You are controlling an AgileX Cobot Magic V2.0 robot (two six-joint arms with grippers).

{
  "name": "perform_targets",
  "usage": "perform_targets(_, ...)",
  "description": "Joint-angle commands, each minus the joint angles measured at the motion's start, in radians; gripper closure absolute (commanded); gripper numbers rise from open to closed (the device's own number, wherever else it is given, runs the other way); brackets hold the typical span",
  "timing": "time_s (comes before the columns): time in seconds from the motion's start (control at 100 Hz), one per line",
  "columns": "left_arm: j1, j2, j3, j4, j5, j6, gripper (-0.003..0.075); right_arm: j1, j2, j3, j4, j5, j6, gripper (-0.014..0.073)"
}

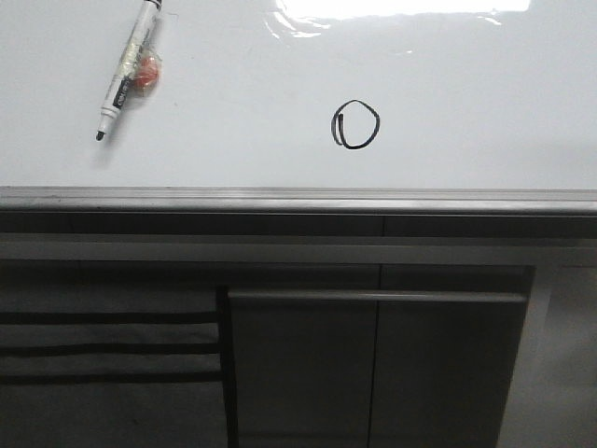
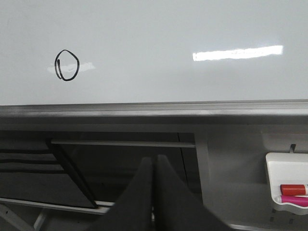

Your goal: Write number 0 on whiteboard

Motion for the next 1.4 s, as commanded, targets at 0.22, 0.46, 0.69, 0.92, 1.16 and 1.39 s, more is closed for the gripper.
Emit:
perform_targets(0.22,0.001,-0.021,0.025,-0.001,-0.07,-0.009,0.0741,-0.024,-0.111,0.04,-0.015,-0.164,-0.044,0.0666)
perform_targets(0.46,0.001,-0.021,0.025,-0.001,-0.07,-0.009,0.0741,-0.032,-0.295,0.273,-0.022,-0.458,-0.064,0.0666)
perform_targets(0.69,0.001,-0.021,0.025,-0.001,-0.07,-0.009,0.0741,-0.034,-0.321,0.313,-0.055,-0.452,-0.083,0.0666)
perform_targets(0.92,0.001,-0.021,0.025,-0.001,-0.07,-0.009,0.0741,-0.034,-0.321,0.317,-0.467,-0.475,0.318,0.0666)
perform_targets(1.16,0.001,-0.021,0.025,-0.001,-0.07,-0.009,0.0741,-0.034,-0.321,0.317,-0.551,-0.494,0.402,0.0666)
perform_targets(1.39,0.001,-0.021,0.025,-0.001,-0.07,-0.009,0.0741,-0.034,-0.321,0.317,-0.551,-0.494,0.402,0.0666)
